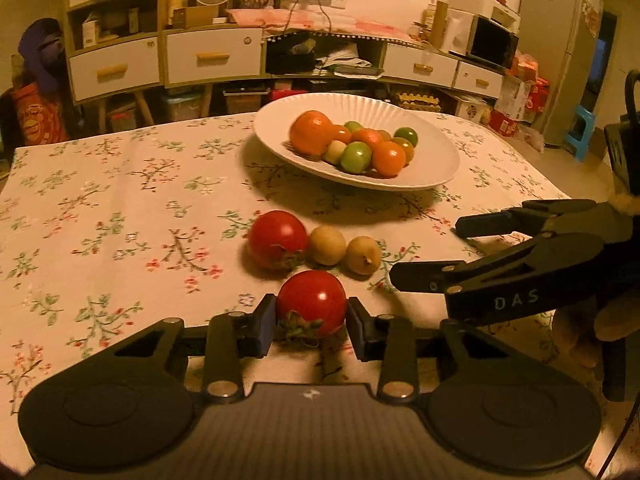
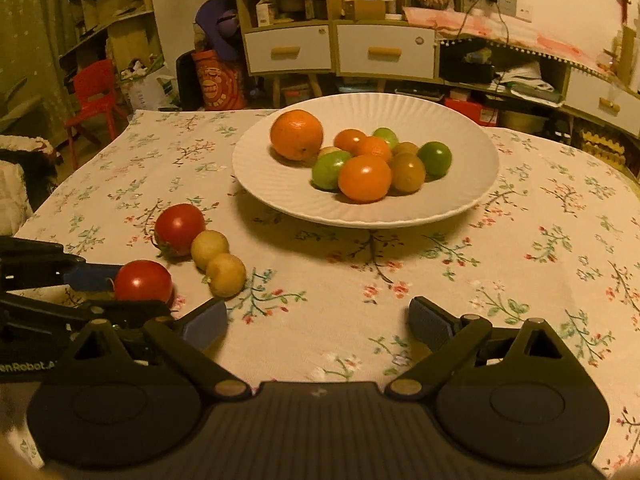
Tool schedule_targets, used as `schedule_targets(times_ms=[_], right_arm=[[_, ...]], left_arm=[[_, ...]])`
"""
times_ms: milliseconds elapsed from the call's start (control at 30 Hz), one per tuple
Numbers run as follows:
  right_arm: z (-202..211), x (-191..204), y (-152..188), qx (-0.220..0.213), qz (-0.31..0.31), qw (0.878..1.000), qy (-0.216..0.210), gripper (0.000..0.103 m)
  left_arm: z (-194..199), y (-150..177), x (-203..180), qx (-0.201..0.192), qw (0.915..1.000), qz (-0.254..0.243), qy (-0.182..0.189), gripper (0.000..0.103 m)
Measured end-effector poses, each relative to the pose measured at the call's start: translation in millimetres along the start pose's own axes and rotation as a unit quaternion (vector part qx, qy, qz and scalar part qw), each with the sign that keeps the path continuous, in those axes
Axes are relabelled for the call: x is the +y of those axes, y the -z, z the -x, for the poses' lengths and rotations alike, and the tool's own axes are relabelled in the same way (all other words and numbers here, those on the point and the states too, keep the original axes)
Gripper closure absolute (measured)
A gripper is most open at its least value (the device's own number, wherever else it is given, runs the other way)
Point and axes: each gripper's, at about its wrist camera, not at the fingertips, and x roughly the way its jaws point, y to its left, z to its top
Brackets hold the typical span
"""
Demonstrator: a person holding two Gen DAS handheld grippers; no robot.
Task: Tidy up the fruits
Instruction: 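Grasp a tan round fruit with the right tool while the left tool holds the red tomato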
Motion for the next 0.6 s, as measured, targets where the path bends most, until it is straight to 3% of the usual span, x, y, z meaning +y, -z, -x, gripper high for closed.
schedule_targets(times_ms=[133,267,600], right_arm=[[-5,9,-1,-0.006,0.012,1.000,-0.008,0.011],[-7,22,0,-0.010,0.051,0.999,-0.005,0.019],[-11,36,-5,-0.030,0.079,0.996,-0.010,0.051]], left_arm=[[2,0,7,0.009,0.9998,0.006,-0.017,0.064],[1,1,13,0.019,0.9993,0.015,-0.029,0.064],[4,2,17,0.021,0.9989,0.020,-0.036,0.064]])
